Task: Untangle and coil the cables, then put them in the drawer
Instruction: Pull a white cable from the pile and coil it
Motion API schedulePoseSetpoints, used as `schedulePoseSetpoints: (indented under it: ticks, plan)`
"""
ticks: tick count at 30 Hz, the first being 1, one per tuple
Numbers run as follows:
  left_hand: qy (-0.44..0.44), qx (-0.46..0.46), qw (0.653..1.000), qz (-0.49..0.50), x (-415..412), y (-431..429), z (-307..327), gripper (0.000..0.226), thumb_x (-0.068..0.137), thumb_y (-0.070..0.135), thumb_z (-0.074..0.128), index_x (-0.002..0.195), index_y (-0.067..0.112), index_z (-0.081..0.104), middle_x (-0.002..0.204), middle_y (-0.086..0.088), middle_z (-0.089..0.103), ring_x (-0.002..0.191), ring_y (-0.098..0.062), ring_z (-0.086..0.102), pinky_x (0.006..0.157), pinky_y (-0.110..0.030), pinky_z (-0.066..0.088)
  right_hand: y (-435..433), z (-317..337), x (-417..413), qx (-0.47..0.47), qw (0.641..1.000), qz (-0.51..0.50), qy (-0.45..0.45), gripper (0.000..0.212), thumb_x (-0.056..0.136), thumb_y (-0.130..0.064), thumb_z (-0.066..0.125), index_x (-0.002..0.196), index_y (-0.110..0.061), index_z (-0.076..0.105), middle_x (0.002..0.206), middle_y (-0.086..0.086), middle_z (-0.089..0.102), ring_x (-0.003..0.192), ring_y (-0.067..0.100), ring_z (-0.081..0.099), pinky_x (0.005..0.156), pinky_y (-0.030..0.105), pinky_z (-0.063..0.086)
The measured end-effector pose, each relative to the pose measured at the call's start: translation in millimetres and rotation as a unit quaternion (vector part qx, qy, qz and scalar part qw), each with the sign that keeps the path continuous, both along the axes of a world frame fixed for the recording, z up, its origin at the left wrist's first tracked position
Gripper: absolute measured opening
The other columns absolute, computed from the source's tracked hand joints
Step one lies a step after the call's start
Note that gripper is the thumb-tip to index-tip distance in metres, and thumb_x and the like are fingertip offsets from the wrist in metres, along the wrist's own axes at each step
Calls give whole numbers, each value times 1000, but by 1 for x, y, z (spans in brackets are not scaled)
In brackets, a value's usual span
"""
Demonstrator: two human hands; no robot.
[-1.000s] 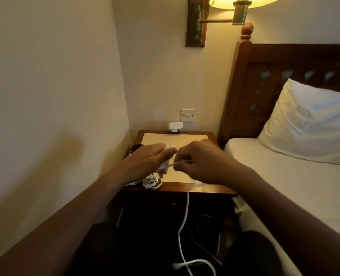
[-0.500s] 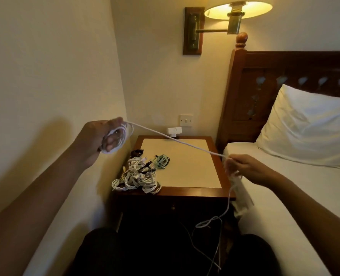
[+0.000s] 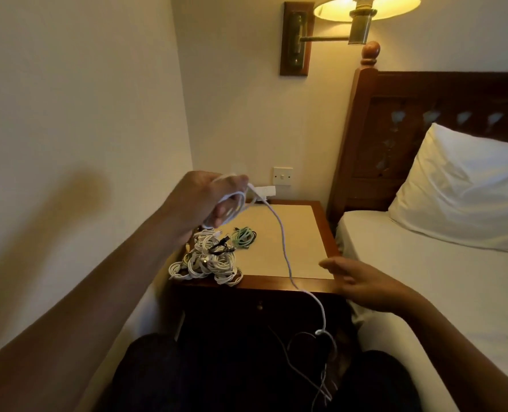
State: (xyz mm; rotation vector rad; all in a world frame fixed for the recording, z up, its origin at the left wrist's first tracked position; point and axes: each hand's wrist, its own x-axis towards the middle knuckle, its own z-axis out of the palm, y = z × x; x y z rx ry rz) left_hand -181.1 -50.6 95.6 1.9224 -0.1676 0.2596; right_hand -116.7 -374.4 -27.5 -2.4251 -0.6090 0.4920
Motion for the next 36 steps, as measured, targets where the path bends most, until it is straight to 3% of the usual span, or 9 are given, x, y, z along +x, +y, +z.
schedulePoseSetpoints:
  ticks: [4,6,8,15,20,24,28,32,36]
  plan:
    - [-37,63,997,-37,0,-49,-3,40,97,40,68,70,11,67,48,-7,53,41,-21,46,47,-22,40,83,71,-39,279,957,77,7,37,103,-31,61,139,-25,55,114,-8,72,107,5,68,93,25,55]
    - [-54,63,997,-5,4,-39,2,40,97,41,68,72,9,69,49,-4,55,40,-19,46,46,-21,40,101,74,-37,336,941,45,-8,19,108,-24,50,116,-18,67,67,-8,61,60,6,59,60,25,50]
    - [-30,41,998,38,10,-7,2,47,96,43,68,70,3,66,48,-4,51,40,-18,42,45,-20,37,91,63,-21,300,950,-5,-82,33,108,-32,50,90,-17,72,51,-13,49,47,1,44,55,25,37]
    - [99,-110,979,142,9,109,-38,50,93,36,70,50,15,58,50,-6,30,34,-17,30,40,-21,24,-20,-36,39,133,944,-291,-79,68,105,-53,41,62,-7,65,70,13,66,76,36,65,64,31,41]
    - [93,-170,970,143,6,92,-52,46,94,33,71,56,13,53,47,-3,33,36,-17,30,42,-22,28,-26,-94,33,-97,980,-169,-28,40,111,-39,38,98,-21,71,96,5,73,91,25,71,75,27,51]
    - [101,-84,991,39,-2,52,-42,53,96,36,67,72,-11,59,48,-5,34,40,-19,33,49,-26,30,16,-63,24,-60,996,-59,-19,21,108,-43,44,116,-35,62,122,-6,65,110,9,61,90,24,47]
    - [115,-41,991,-51,-6,5,-46,53,95,42,68,71,-5,61,48,-4,41,42,-17,37,48,-23,34,90,14,-20,169,984,53,19,50,103,-51,52,150,-34,43,141,-13,60,126,3,57,103,26,47]
    - [111,-53,992,-38,-8,2,-55,58,94,48,67,64,-1,56,48,-4,43,42,-19,39,52,-25,38,118,35,-36,234,968,86,-28,24,107,-34,50,117,-22,68,80,-4,69,72,9,67,73,34,57]
    - [191,-63,972,-125,-19,15,-69,55,99,46,62,74,-3,61,52,-6,41,44,-18,39,61,-32,38,98,39,-7,269,955,-11,-121,28,106,-33,52,94,-19,73,67,-11,59,60,6,50,59,32,42]
